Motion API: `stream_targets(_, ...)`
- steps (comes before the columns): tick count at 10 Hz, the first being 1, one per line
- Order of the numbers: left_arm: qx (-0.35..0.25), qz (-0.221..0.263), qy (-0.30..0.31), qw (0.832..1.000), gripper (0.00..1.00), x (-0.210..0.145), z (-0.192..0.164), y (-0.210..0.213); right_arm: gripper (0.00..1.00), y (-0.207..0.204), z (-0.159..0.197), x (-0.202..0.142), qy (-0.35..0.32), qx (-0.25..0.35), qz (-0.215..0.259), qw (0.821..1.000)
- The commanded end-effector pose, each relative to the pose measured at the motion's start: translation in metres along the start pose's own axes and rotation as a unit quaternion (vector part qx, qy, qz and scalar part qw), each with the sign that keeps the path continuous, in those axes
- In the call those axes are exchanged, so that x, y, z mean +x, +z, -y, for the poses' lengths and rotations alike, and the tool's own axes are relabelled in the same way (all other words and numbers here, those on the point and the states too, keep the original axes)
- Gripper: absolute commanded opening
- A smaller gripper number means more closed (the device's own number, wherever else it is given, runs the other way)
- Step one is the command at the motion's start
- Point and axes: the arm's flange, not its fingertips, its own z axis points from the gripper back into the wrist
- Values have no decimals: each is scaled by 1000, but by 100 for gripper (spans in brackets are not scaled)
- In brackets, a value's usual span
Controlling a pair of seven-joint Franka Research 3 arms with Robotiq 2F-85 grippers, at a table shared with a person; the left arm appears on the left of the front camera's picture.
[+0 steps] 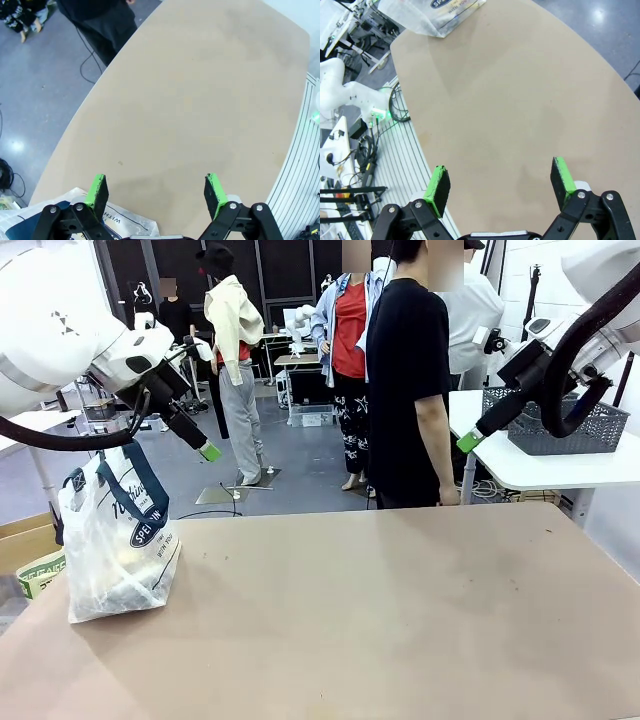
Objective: Transfer purchased items from the store into the shopping bag.
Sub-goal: Move the Reusable shopping bag to the right side of the table.
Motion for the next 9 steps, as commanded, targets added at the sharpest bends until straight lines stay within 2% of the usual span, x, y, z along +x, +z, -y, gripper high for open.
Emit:
stream_targets(1,8,-5,7,1000,100,1,1,2,100,1,-1,3,-10,-1,1,1000)
stream_targets(9,8,-5,7,1000,100,1,1,2,100,1,-1,3,-10,-1,1,1000)
